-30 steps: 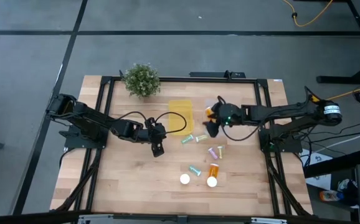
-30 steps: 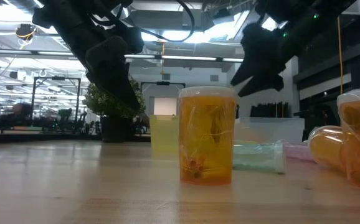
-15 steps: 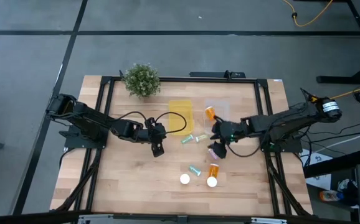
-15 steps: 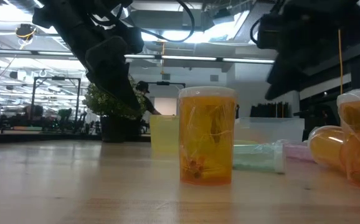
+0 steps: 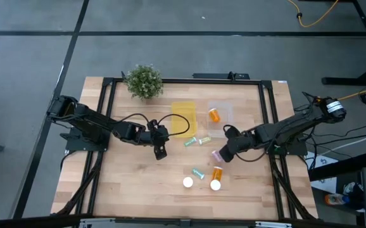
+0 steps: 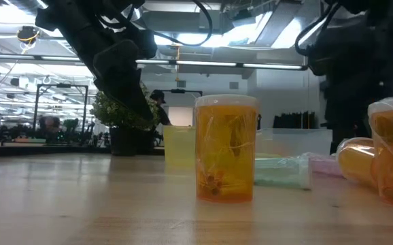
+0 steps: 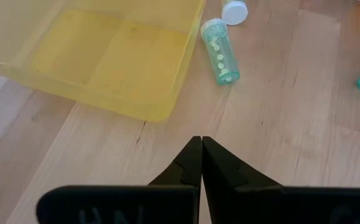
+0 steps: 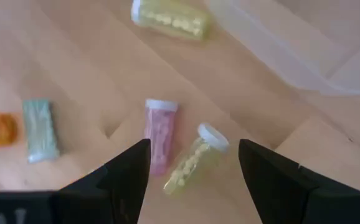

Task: Pick and place medicine bottles into bin by pill shape (circle, oval)
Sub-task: Put the small yellow pill bottle into the yellow bin

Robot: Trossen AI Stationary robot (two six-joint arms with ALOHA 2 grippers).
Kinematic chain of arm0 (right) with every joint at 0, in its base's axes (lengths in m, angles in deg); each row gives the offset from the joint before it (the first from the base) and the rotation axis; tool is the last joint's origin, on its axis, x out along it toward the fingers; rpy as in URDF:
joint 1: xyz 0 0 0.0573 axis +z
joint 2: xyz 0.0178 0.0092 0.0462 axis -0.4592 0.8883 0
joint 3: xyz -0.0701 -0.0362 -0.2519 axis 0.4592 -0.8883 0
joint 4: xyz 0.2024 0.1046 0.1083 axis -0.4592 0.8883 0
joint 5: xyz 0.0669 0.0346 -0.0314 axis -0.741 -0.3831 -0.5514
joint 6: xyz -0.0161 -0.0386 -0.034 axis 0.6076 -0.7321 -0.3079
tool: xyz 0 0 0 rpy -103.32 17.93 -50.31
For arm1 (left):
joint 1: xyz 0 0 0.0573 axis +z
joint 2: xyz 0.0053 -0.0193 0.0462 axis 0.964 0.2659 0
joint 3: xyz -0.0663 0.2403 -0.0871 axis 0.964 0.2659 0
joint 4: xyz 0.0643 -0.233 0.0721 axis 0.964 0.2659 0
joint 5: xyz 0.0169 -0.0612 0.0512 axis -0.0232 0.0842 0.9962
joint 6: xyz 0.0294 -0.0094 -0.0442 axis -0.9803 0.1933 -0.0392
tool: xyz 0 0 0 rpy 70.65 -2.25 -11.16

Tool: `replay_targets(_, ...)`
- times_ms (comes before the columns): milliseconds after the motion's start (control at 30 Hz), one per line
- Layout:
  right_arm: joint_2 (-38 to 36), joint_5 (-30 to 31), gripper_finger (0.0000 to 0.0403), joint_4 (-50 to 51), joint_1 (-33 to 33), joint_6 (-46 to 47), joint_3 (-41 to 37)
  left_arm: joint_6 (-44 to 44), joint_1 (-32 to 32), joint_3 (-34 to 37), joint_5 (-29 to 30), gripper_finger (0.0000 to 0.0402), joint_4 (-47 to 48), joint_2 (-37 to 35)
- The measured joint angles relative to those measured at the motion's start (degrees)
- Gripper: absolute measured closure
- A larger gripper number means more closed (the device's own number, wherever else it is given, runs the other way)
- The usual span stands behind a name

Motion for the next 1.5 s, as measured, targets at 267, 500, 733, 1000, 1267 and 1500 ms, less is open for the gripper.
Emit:
replay_targets(267,6.1,-2.6,0.0158,-0.7,0.4,0.1,0.0,0.0,0.0,0.0,0.0,0.0398,0.0,0.0)
replay_targets(500,11.9,-3.8,0.0158,-2.1,0.4,0.0,-0.1,0.0,0.0,0.0,0.0,0.0398,0.0,0.0)
replay_targets(733,15.8,-3.7,0.0163,-1.9,0.4,-0.7,0.2,0.0,0.0,0.0,0.0,0.0398,0.0,0.0)
replay_targets(1000,15.4,-3.9,0.0239,-0.9,0.3,-2.0,0.0,0.0,0.0,0.0,0.0,0.0398,0.0,0.0)
replay_targets(1267,13.2,-6.1,0.0313,-0.8,0.5,-0.3,0.8,0.0,0.0,0.0,0.0,0.0398,0.0,0.0)
replay_targets(1500,10.7,-1.5,0.0309,-1.4,0.9,-9.7,6.7,0.0,0.0,0.0,0.0,0.0398,0.2,0.0)
